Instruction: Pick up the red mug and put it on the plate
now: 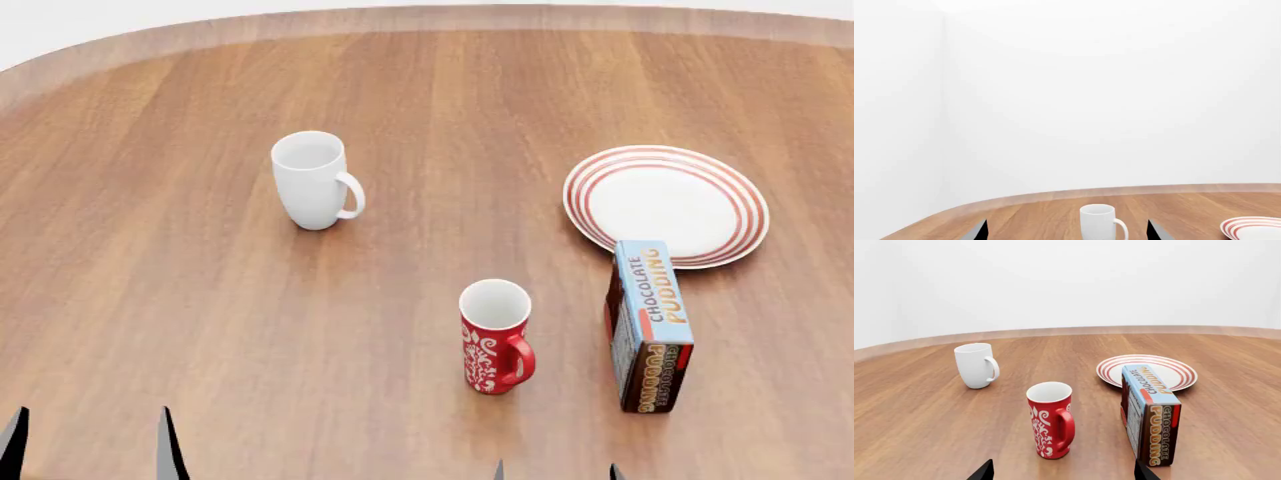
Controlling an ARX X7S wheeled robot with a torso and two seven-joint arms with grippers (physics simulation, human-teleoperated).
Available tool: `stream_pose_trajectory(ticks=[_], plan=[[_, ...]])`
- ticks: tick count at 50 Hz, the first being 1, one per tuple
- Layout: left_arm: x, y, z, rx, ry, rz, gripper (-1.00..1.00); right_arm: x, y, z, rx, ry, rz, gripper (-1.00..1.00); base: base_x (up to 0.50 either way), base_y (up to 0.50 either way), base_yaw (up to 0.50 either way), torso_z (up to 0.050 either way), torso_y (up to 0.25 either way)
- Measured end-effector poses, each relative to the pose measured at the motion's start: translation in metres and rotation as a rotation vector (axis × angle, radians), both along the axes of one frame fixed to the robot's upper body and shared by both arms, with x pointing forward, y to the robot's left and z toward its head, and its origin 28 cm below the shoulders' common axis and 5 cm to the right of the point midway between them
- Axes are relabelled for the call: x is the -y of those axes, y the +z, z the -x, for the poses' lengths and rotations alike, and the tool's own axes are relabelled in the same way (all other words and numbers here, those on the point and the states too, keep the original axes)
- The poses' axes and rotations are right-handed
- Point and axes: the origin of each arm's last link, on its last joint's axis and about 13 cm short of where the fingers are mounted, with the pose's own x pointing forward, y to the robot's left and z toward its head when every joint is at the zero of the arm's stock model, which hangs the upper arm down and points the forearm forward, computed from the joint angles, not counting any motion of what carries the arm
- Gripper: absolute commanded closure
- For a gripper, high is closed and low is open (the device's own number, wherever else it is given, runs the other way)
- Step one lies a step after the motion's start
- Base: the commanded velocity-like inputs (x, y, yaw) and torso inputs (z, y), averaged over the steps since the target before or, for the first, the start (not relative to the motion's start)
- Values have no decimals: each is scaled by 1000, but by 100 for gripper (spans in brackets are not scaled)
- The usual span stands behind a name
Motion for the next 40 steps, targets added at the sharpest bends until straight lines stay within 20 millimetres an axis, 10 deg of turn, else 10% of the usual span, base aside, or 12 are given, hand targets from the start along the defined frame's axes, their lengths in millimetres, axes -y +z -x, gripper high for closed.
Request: stream_pose_trajectory(ticks=[40], plan=[[0,0,0,1,-1,-2,-100,0,0,0,1,0,-2,-100,155,0,0,0,0]])
